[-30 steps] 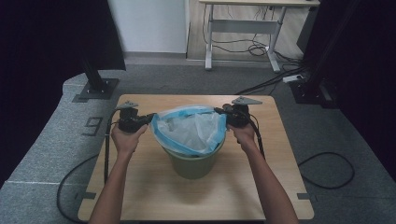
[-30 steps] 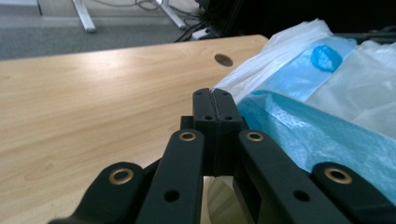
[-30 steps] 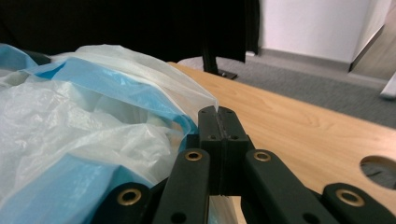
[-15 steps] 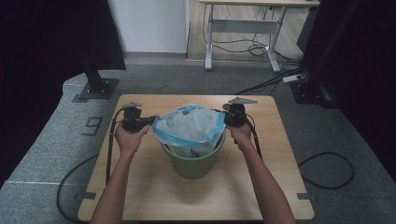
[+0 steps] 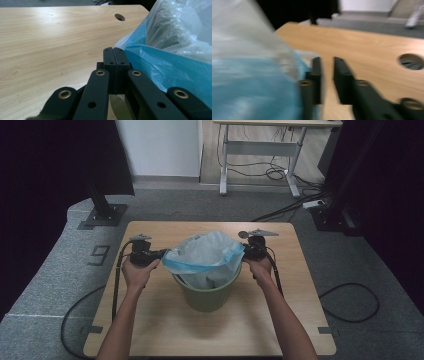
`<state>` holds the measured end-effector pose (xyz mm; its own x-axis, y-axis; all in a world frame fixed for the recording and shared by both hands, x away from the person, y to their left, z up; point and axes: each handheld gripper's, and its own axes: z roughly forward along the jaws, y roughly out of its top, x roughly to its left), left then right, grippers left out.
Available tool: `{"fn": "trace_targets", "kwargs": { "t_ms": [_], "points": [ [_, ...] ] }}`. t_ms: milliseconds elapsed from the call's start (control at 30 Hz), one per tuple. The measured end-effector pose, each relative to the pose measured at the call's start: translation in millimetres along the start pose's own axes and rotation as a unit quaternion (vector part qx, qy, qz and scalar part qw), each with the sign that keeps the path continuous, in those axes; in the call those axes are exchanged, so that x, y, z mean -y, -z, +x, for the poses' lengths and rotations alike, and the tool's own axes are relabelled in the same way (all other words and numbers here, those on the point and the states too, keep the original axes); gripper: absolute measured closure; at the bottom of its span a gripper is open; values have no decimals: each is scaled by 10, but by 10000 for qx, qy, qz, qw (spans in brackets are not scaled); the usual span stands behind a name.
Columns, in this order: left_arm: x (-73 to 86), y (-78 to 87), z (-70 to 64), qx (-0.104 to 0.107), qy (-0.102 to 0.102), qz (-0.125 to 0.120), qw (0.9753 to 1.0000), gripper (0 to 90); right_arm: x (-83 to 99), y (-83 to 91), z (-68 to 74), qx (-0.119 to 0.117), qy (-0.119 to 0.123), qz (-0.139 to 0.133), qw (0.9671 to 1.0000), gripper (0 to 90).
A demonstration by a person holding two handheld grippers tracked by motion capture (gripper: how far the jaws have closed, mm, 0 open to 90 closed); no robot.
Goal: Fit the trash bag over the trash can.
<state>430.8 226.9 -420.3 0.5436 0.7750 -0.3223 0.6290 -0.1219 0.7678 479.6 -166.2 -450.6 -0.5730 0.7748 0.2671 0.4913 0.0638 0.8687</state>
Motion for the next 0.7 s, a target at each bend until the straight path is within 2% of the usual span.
{"fn": "trace_targets", "kwargs": {
  "t_ms": [67,167,200,267,333,400,533,600,633,667,700],
  "points": [
    [-7,17,-5,-10,-13,-38,10000,900,-31,65,-24,138,-98,-238,9996,673],
    [-17,37,-8,-18,-57,-90,9999,900,-102,211,-72,289,-266,-671,9970,571],
    [-20,42,-9,-26,-63,-101,9999,900,-132,276,-90,333,-360,-854,9951,551],
    [-25,50,-20,-29,-76,-116,9999,900,-183,383,-105,311,-518,-1064,9925,529],
    [-31,56,-40,-39,-116,-105,9999,900,-235,492,-79,287,-507,-1165,9915,499],
    [-33,56,-48,-47,-126,-96,9999,900,-268,603,-21,171,-470,-1216,9913,480],
    [-29,74,-57,-104,-144,-59,9998,900,-295,854,150,62,-222,-1196,9926,441],
    [-28,82,-56,-117,-125,-60,9998,900,-297,904,181,39,-190,-1200,9926,438],
    [-26,88,-59,-120,-116,-69,9998,900,-299,984,238,18,-114,-1202,9927,434],
    [-25,96,-67,-134,-116,-60,9998,900,-293,1120,344,-15,65,-1223,9925,426],
    [-23,99,-73,-138,-118,-62,9998,900,-287,1159,380,-55,122,-1227,9924,423]
  ]
}}
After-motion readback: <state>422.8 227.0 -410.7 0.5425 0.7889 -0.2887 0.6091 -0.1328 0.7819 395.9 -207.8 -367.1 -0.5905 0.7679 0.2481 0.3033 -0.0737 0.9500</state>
